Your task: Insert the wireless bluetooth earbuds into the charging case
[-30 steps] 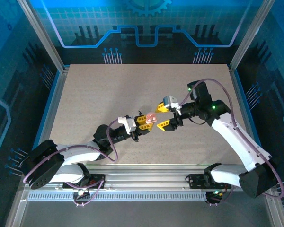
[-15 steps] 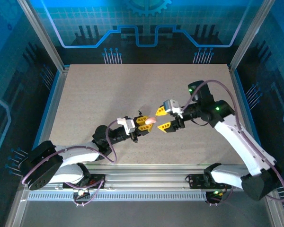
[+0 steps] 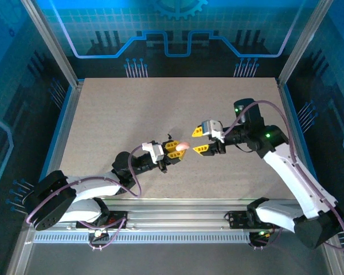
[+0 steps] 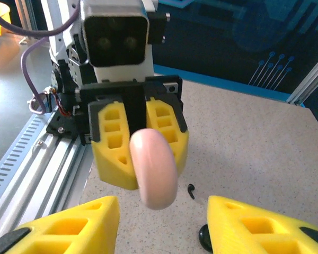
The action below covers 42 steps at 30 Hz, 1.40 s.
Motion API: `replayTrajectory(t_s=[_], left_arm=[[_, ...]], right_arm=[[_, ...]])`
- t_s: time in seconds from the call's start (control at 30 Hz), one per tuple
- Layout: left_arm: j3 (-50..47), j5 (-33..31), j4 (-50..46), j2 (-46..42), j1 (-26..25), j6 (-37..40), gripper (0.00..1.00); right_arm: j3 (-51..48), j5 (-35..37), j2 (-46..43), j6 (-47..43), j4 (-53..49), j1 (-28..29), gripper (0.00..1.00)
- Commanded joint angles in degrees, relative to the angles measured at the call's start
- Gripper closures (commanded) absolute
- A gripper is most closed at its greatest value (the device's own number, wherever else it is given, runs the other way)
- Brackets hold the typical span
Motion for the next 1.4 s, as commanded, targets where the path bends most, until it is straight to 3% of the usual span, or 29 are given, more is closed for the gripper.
replayTrajectory(t_s=[0.0,0.5,0.83,1.03,1.37], left_arm=[[-0.2,0.4,1.3,-0.7,0.2,0.7,0.81],[-0.3,0.4,1.0,-1.4,0.2,1.0,0.81],[-0.6,0.1,0.7,-2.1,0.2,1.6,0.80],[-1.8,-3.6,0.7,-1.6,0.2,4.0,0.53],[-5.7,-15.9,4.3,4.9,0.7,6.2,0.43]], right_arm=[[2.8,-0.7,1.6,-2.7,-1.6,1.5,0.57],[3.9,-3.5,5.5,-5.6,-2.2,3.8,0.67],[4.3,-1.9,5.3,-6.8,-4.3,4.0,0.87],[4.1,1.1,4.4,-6.7,-5.8,1.5,0.88],[9.7,9.3,15.7,-1.9,-15.4,-9.1,0.88]])
